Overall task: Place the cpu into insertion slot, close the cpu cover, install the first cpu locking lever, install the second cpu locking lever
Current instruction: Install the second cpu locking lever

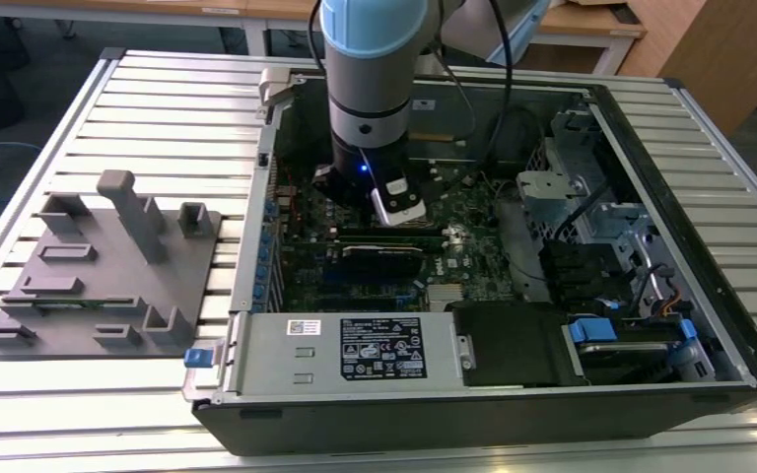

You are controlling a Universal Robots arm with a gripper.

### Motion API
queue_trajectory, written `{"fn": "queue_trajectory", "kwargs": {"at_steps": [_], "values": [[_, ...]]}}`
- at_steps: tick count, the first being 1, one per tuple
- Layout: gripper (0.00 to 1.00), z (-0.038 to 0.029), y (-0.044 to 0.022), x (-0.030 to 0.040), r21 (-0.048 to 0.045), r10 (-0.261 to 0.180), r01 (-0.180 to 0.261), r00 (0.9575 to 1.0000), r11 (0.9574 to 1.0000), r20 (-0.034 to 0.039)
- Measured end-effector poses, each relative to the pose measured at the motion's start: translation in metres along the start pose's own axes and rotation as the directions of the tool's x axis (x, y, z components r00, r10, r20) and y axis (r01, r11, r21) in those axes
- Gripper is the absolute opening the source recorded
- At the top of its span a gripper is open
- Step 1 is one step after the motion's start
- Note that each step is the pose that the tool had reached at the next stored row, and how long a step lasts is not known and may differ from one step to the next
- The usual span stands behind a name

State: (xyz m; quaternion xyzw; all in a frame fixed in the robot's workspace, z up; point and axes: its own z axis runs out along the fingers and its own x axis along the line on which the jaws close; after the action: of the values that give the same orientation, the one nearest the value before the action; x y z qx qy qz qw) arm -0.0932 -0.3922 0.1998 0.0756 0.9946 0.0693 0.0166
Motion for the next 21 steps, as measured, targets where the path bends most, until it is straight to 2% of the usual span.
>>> {"fn": "queue_trajectory", "kwargs": {"at_steps": [7, 10, 21], "values": [[0.1, 0.0021, -0.0018, -0.0002, -0.023, 0.001, -0.001, 1.0, 0.9997, -0.0034], [0.1, 0.0031, -0.0024, -0.0002, -0.0283, 0.001, -0.001, 1.0, 0.9996, -0.0041], [0.1, 0.0061, -0.0044, 0.0003, -0.0298, 0.001, -0.001, 1.0, 0.9996, -0.0045]]}}
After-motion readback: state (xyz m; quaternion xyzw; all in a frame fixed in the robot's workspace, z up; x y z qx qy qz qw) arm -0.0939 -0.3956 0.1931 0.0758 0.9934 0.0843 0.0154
